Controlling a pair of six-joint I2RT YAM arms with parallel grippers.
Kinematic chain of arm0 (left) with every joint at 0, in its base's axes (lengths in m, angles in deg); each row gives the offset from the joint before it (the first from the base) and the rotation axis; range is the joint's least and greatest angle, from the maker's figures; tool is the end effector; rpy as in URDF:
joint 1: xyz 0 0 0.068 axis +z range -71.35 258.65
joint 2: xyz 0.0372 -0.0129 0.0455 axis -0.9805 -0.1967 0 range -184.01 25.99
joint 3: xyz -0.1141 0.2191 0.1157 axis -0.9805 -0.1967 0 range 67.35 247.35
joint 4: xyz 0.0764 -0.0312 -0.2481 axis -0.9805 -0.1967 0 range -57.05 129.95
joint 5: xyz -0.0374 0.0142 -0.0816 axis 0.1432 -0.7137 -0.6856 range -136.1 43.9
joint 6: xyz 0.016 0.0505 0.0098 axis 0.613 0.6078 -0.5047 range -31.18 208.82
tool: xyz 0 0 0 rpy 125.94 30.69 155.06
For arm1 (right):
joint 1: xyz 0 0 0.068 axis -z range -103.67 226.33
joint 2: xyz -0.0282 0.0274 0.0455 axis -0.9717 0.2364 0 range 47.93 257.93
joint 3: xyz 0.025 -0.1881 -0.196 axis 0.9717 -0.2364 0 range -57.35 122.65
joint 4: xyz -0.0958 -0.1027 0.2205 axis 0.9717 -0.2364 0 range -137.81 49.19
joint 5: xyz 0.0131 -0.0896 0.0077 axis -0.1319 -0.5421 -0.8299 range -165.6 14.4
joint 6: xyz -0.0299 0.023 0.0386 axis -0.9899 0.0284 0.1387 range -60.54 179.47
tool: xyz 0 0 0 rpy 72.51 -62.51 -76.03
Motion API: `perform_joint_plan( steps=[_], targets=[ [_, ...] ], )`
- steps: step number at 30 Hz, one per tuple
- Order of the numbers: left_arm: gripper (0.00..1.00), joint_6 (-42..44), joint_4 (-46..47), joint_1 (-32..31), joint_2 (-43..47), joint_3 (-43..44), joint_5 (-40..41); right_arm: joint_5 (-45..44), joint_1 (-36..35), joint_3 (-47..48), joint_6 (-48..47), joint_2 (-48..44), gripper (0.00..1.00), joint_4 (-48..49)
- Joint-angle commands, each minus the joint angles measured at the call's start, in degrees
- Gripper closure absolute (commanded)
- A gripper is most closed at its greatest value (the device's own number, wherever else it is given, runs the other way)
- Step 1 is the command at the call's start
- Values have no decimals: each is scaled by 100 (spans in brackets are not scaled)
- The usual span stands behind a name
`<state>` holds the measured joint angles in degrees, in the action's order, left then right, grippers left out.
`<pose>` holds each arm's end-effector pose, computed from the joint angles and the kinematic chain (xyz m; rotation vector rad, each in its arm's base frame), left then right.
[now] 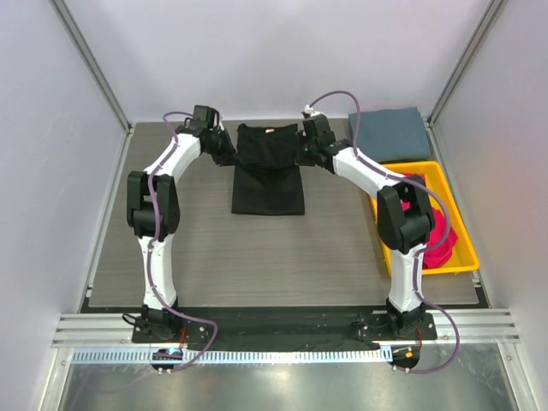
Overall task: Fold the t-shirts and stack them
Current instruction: Fold the tshirt
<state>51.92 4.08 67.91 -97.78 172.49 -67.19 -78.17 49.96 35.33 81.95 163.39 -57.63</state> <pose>0.4695 -0.1021 0.2242 -0.4395 2.5794 -0.7825 0.4190 0.2059 0.2424 -0.0535 2.2922 0.3994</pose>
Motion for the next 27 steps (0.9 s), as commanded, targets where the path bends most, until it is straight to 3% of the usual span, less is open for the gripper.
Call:
perform_joint_plan(
  steps=[1,11,15,22,27],
  targets=[
    [100,131,63,64,-218,454,-247,396,88,460,-156,231,99,-93],
    [99,228,-42,160,-991,1350,-1,582,343,1164,-341,987,99,-111],
    [86,333,-147,160,-1290,1684,60,652,448,1348,-358,1198,98,-102],
    [76,851,-701,248,-1335,2353,894,1030,686,2350,-446,1708,79,-471],
    [76,879,-631,222,-896,1906,957,1232,668,2088,-455,1392,79,-691]
  ],
)
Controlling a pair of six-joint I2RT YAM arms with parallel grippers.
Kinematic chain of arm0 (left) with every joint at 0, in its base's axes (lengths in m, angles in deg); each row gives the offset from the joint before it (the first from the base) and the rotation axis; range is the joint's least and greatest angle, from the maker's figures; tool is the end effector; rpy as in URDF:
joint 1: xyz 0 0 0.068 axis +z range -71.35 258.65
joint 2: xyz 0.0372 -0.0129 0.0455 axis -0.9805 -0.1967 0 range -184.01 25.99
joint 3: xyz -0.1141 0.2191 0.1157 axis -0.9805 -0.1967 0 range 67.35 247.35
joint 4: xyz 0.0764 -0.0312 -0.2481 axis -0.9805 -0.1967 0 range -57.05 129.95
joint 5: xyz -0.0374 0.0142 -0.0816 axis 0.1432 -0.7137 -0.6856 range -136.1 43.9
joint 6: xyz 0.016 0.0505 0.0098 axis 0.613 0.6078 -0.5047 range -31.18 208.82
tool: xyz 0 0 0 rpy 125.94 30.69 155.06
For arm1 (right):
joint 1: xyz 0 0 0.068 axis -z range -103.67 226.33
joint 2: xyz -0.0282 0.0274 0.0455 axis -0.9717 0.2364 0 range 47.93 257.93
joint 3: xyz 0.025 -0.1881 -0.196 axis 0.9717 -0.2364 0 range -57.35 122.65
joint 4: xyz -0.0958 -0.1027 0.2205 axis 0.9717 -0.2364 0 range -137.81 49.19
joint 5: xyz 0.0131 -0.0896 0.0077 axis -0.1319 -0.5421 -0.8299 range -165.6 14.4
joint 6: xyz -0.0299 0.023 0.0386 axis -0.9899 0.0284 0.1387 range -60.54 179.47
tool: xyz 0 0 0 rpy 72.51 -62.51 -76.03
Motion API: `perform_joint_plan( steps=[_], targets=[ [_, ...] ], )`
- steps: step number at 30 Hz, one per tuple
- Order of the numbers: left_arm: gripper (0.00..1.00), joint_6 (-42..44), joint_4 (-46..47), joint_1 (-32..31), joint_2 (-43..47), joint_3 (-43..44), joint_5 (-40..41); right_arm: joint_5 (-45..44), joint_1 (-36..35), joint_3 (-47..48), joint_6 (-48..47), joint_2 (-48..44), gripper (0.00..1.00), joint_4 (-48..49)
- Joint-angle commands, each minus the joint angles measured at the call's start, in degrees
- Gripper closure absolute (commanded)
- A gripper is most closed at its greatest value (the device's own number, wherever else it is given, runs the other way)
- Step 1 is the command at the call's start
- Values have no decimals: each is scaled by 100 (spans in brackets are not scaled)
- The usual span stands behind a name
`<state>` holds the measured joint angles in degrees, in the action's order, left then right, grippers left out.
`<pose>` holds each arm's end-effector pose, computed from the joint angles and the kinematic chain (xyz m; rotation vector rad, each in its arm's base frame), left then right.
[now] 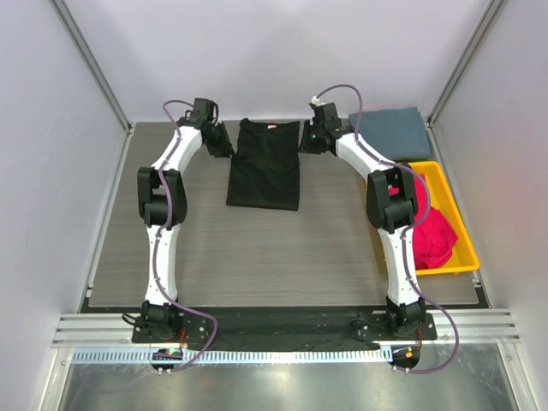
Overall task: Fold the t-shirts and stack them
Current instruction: Fold the tshirt
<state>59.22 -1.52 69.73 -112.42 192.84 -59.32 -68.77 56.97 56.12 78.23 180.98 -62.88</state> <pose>0.5252 -0.0907 0.2041 -0.3678 2.5495 -0.5543 0.5012 0.1806 0.2081 -0.0747 2.3376 0.4747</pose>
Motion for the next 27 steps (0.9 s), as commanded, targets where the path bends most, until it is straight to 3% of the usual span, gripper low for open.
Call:
perform_joint_plan(
  steps=[1,5,17,23,27],
  targets=[
    [76,122,33,14,648,-252,144,336,-42,-70,-75,-429,80,-158],
    [75,104,438,-100,938,-824,-40,380,-174,-352,-101,-579,81,-167],
    [75,166,316,-48,78,-183,-779,310,-244,-431,-110,-377,82,-175],
    [75,-141,377,31,-213,-192,-1525,-6,-235,-229,-268,1,83,-158],
    [76,-46,281,32,-117,-271,-1561,-24,-227,60,-382,221,83,-307]
  ],
)
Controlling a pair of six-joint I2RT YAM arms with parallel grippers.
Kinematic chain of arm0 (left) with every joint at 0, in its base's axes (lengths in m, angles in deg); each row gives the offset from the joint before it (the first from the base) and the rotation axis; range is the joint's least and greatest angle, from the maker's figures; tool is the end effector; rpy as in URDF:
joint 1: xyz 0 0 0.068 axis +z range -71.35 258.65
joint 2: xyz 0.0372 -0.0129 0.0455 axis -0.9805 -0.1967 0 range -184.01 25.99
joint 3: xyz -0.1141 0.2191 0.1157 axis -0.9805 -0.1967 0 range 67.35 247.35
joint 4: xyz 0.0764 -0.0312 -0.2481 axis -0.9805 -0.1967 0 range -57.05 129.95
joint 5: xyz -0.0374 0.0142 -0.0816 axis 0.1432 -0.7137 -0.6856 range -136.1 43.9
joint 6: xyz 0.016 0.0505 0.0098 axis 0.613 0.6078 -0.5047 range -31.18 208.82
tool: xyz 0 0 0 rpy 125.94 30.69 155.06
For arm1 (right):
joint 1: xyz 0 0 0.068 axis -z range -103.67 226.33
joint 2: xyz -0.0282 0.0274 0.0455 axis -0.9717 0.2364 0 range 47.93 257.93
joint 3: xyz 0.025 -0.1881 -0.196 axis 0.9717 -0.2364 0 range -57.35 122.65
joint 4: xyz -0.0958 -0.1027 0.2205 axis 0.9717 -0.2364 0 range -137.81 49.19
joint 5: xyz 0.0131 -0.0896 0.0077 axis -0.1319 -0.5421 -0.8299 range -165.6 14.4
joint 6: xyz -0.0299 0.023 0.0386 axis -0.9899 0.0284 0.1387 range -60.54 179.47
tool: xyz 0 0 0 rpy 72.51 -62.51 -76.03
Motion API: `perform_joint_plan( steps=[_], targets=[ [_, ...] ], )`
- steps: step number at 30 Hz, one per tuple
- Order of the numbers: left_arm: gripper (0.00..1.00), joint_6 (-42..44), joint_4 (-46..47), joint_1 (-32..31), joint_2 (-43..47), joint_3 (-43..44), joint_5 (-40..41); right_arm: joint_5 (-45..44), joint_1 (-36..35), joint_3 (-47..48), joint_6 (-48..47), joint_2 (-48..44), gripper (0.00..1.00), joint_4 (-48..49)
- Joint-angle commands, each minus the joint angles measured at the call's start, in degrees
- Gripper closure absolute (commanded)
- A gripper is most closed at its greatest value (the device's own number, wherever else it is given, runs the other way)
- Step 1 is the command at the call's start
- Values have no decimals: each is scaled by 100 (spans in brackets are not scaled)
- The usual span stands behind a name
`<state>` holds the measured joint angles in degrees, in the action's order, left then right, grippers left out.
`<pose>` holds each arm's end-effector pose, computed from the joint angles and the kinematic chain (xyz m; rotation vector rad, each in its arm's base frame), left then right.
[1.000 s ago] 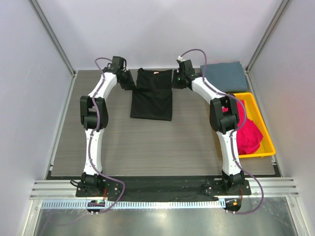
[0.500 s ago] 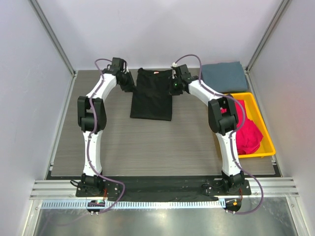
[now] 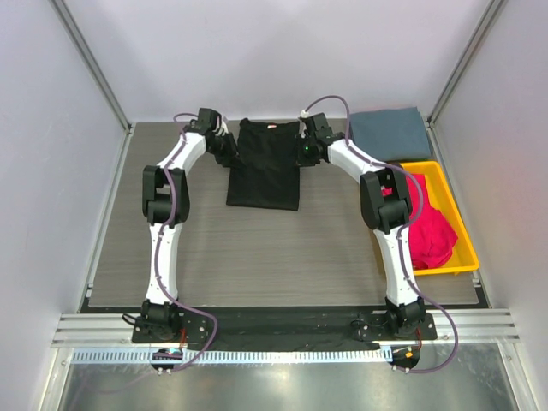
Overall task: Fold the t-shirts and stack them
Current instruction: Fold the tshirt
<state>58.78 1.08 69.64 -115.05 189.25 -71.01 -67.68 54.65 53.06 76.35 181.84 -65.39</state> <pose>0.5237 -0.0982 0.1657 -0.3182 2.6323 -0.8044 0.4856 0.1983 0.1797 -0.1676 2.4490 0.4708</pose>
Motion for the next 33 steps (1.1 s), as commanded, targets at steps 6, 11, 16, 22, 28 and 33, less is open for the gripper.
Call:
perform_joint_plan(
  steps=[6,11,16,22,28,33],
  targets=[
    [75,262,-602,40,602,325,-331,-169,-4,368,-72,-461,80,-398],
    [75,148,-306,-47,1454,-973,-401,25,-135,-440,227,-1252,79,-557],
    [76,-107,512,-170,2158,-2634,-551,69,-539,-1388,394,-1814,79,-417],
    [76,-151,863,-425,2405,-3655,-278,-133,-970,-2522,430,-2061,80,22],
    [77,-318,1172,-531,2616,-4465,73,-317,-1023,-3086,359,-2123,79,199],
    [77,-344,1154,-549,2887,-4579,153,-388,-1023,-3438,298,-2324,80,217]
  ],
)
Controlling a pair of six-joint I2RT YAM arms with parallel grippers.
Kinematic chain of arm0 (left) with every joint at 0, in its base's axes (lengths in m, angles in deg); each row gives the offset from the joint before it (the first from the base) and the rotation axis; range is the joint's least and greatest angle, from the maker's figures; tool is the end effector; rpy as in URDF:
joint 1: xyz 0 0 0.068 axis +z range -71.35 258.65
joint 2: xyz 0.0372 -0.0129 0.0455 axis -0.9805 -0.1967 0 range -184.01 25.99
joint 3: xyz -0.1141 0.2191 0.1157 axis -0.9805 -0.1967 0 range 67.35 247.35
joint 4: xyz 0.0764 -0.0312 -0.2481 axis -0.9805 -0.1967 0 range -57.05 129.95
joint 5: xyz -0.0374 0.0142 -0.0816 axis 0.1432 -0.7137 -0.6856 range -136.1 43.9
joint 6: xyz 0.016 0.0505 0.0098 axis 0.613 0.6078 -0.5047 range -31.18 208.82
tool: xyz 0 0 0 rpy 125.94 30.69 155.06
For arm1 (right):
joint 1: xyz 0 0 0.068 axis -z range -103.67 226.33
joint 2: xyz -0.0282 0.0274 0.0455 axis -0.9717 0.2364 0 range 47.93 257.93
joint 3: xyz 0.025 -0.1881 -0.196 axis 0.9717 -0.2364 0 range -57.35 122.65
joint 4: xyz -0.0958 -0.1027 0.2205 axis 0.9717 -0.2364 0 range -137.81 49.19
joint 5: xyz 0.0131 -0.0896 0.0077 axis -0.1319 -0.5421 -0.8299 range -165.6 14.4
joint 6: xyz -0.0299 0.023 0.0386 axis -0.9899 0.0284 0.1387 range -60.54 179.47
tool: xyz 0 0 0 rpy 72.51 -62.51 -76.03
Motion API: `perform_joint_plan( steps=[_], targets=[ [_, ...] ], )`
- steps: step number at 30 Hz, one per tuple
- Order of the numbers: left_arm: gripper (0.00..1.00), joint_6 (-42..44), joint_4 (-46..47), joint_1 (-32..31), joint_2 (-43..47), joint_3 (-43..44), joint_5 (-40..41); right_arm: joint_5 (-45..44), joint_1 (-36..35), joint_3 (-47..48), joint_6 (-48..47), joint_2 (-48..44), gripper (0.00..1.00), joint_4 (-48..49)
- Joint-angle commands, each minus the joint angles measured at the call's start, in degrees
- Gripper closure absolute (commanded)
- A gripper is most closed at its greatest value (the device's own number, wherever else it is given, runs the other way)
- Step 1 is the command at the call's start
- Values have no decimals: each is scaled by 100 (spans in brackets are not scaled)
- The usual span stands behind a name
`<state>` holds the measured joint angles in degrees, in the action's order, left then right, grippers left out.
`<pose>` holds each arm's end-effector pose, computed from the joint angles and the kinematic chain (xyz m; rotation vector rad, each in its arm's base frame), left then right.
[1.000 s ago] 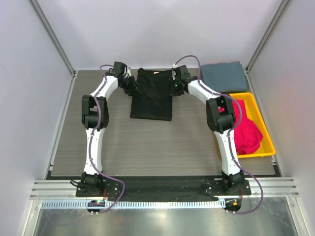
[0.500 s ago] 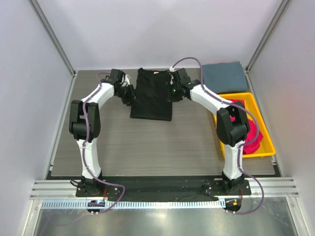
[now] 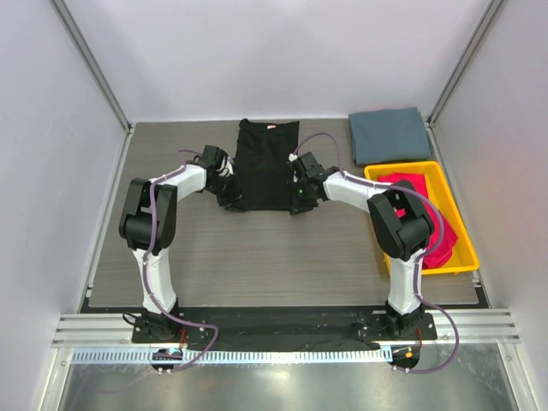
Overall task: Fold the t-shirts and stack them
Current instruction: Fold the tshirt
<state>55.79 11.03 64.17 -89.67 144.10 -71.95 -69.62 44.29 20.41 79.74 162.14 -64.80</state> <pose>0.3860 -0.1157 0.1461 -0.3335 2.8389 -0.8252 0.3496 0.2232 0.1618 -0.3125 2.6719 0.4391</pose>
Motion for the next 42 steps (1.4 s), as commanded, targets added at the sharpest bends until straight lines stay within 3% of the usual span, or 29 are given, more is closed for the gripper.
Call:
perform_joint_plan(
  steps=[1,9,20,25,34,42],
  targets=[
    [77,-45,142,-11,394,-38,247,-202,13,-217,-41,-391,80,166],
    [75,95,-535,24,737,428,870,-185,4,-130,126,-769,80,166],
    [77,105,-641,209,88,525,1187,-79,4,978,337,223,80,166],
    [77,78,-596,209,43,455,1178,-228,4,768,276,295,80,193],
    [76,280,-1255,226,104,1193,1328,-404,13,275,232,-100,80,281],
    [70,324,-1081,480,412,711,837,-194,136,-181,398,-576,74,272]
  ],
)
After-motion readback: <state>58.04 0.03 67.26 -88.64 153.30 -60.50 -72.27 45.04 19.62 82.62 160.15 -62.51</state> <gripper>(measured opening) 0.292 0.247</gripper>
